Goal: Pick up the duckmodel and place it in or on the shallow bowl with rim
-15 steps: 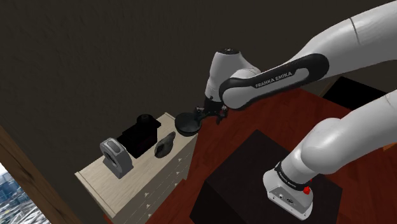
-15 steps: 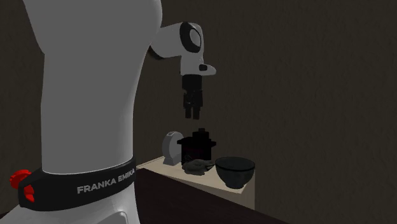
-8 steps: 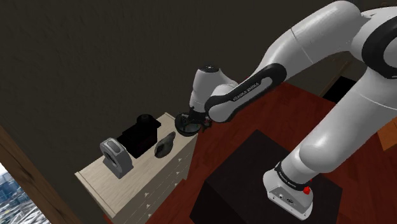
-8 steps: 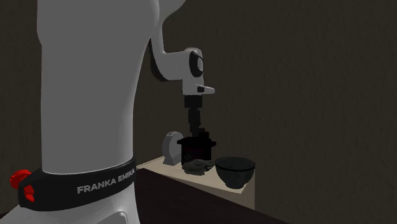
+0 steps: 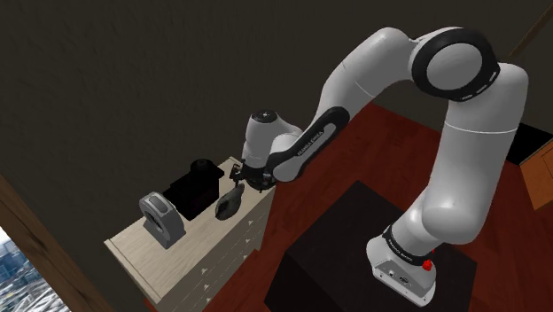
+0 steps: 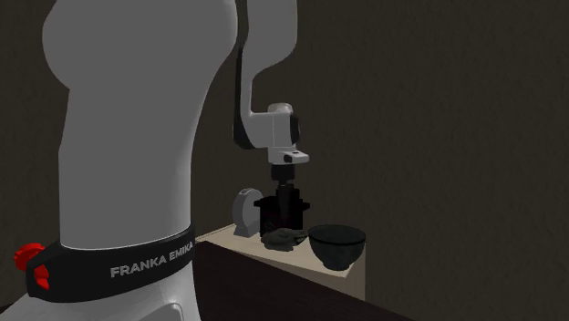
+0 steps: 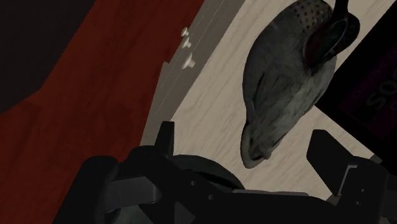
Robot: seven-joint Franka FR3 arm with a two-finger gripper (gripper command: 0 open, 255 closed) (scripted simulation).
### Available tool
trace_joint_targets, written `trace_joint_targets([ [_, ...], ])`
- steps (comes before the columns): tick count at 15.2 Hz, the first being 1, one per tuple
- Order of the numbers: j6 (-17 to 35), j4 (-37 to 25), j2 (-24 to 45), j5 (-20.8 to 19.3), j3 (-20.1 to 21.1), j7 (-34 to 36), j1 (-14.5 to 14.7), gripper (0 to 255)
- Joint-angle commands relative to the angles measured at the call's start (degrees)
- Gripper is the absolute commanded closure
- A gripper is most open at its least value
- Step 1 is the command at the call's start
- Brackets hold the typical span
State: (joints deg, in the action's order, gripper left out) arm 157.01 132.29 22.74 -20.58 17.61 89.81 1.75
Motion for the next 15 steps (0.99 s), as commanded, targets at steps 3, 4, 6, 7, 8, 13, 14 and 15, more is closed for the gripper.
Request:
trace_joint_targets([
  [3,2.04,-7.97,8.70,-2.94,-5.28,7.89,4.66,0],
  [4,2.41,-10.10,10.83,-3.19,-6.38,9.44,5.65,0],
  [6,2.88,-13.71,14.32,-3.27,-8.04,11.70,7.10,0],
  [7,3.28,-14.12,15.10,-3.47,-8.34,11.86,7.33,0],
  [8,3.68,-14.53,15.89,-3.67,-8.64,12.01,7.56,0],
  [13,5.53,-16.79,19.87,-4.50,-10.03,12.71,8.60,0],
  [14,5.73,-17.07,20.33,-4.58,-10.18,12.77,8.71,0],
  [15,5.74,-17.07,20.33,-4.58,-10.18,12.78,8.71,0],
])
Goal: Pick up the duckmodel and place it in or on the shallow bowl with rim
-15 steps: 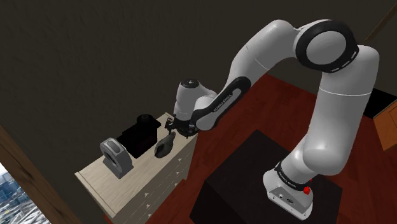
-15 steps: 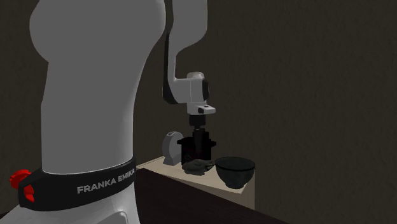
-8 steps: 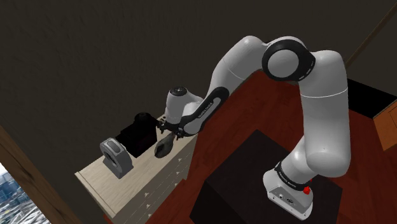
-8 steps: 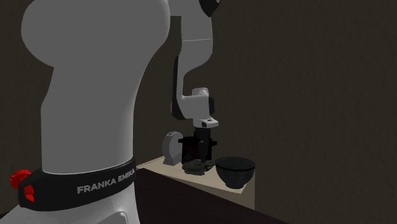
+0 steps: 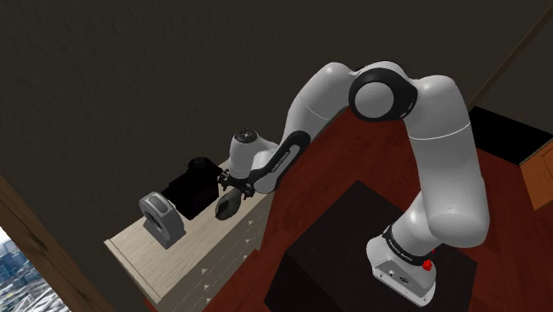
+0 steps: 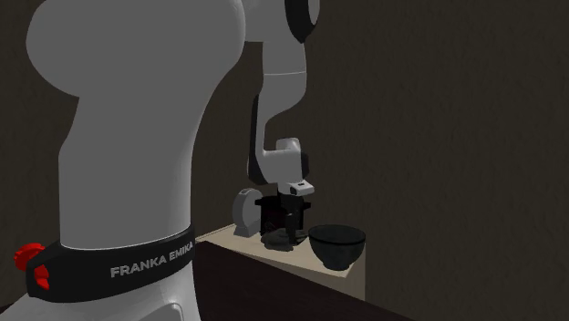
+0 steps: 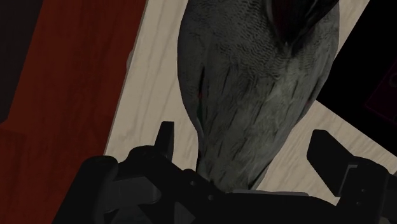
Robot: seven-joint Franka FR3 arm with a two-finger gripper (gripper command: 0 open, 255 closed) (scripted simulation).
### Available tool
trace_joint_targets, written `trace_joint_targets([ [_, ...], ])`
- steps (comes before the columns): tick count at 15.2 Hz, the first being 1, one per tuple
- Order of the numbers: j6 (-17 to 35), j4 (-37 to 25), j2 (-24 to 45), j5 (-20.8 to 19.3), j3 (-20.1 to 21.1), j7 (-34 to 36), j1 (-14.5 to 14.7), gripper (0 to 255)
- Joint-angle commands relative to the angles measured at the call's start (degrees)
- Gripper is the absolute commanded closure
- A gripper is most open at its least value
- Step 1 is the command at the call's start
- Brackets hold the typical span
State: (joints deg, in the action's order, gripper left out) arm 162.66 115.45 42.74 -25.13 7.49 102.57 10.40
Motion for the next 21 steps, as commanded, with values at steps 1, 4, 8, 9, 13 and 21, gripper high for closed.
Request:
trace_joint_targets([
  [1,0.09,-0.23,0.33,-0.03,-0.06,0.01,0.06,0],
  [4,0.09,-0.23,0.33,-0.03,-0.06,0.01,0.06,0],
  [8,0.06,-0.24,0.31,-0.02,-0.05,0.04,0.09,255],
  [9,0.06,-0.25,0.32,-0.02,-0.05,0.03,0.09,255],
  [13,0.00,-0.33,0.35,0.00,-0.02,0.00,0.07,255],
  [21,-2.07,1.48,-3.39,0.88,1.43,-0.92,-1.14,255],
])
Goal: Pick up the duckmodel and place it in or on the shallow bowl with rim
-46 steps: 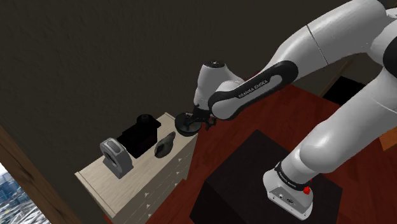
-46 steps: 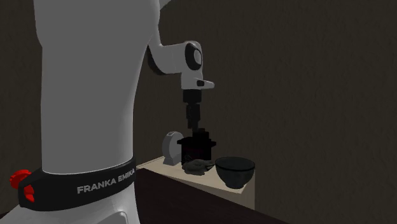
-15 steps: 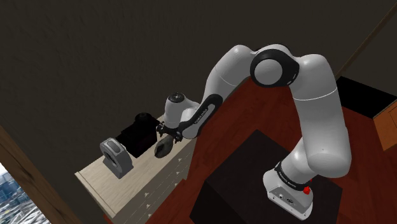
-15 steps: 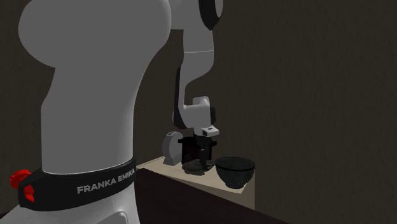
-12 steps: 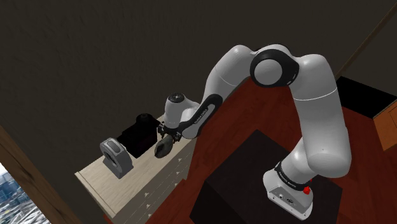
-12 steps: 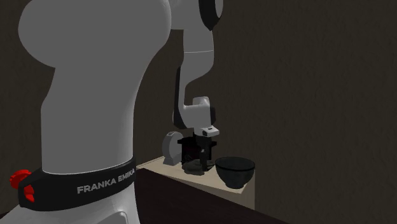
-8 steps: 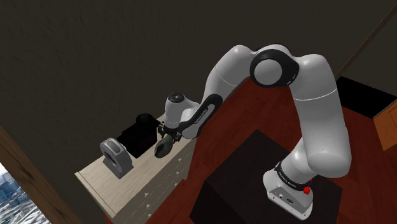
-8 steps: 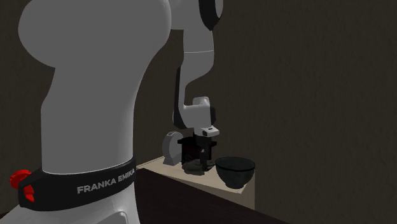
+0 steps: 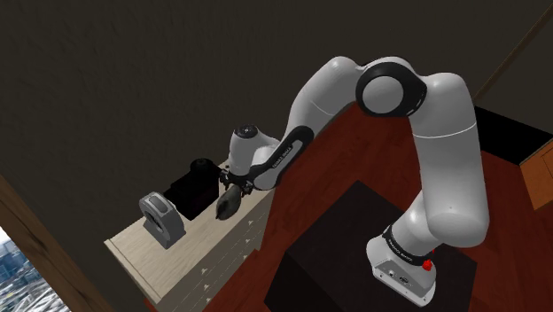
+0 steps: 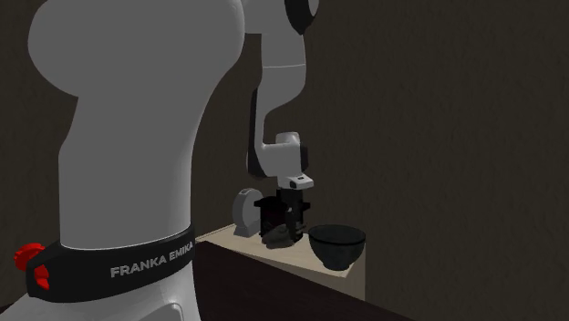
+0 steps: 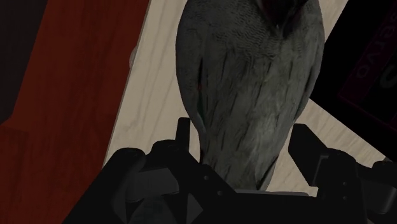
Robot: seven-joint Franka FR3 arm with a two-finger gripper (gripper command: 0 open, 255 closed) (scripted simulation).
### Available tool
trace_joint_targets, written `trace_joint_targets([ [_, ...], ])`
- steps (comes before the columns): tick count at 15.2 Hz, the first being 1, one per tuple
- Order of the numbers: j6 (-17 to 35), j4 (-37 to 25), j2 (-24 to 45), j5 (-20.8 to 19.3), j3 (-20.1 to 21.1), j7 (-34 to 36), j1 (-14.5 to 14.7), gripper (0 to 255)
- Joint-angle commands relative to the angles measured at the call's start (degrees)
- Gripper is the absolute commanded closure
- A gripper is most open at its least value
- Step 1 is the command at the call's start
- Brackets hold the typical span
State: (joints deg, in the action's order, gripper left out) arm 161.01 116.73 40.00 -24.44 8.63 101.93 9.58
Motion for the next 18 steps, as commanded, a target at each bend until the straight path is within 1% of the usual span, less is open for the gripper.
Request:
trace_joint_targets([
  [1,-0.88,0.51,-1.38,0.41,0.60,-0.48,-0.57,255],
  [18,-9.43,3.86,-13.11,5.41,5.95,-4.74,-4.68,255],
])
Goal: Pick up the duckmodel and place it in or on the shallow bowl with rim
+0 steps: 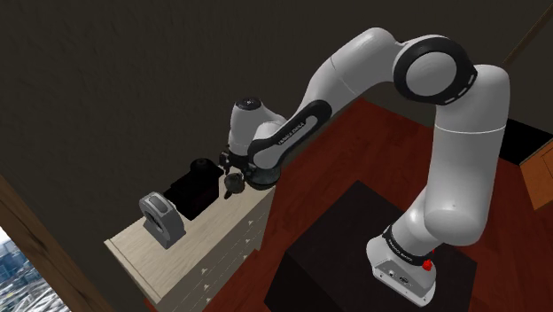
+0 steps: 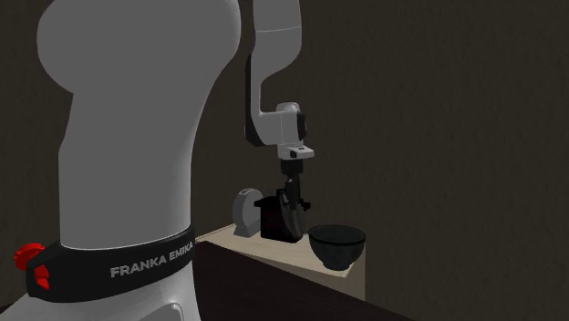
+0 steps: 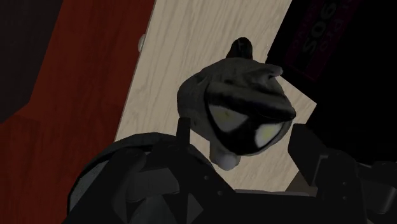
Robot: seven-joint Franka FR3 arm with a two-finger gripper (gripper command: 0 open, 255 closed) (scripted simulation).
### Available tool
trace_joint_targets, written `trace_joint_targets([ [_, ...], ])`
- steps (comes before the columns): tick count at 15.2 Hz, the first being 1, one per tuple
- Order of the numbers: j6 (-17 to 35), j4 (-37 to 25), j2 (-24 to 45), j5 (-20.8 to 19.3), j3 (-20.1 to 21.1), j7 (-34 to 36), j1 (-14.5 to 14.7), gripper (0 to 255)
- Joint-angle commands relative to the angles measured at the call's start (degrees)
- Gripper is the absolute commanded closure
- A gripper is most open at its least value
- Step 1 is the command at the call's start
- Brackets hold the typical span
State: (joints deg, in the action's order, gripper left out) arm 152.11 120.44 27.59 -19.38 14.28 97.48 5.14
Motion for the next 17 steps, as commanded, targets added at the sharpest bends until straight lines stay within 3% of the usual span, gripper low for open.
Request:
trace_joint_targets([
  [1,-1.07,0.24,-1.35,0.71,0.59,-0.57,-0.45,255],
  [10,-5.85,0.47,-6.54,3.85,2.76,-2.99,-2.03,255],
  [17,-4.00,3.68,-8.70,6.68,1.76,-13.98,-10.22,255],
])
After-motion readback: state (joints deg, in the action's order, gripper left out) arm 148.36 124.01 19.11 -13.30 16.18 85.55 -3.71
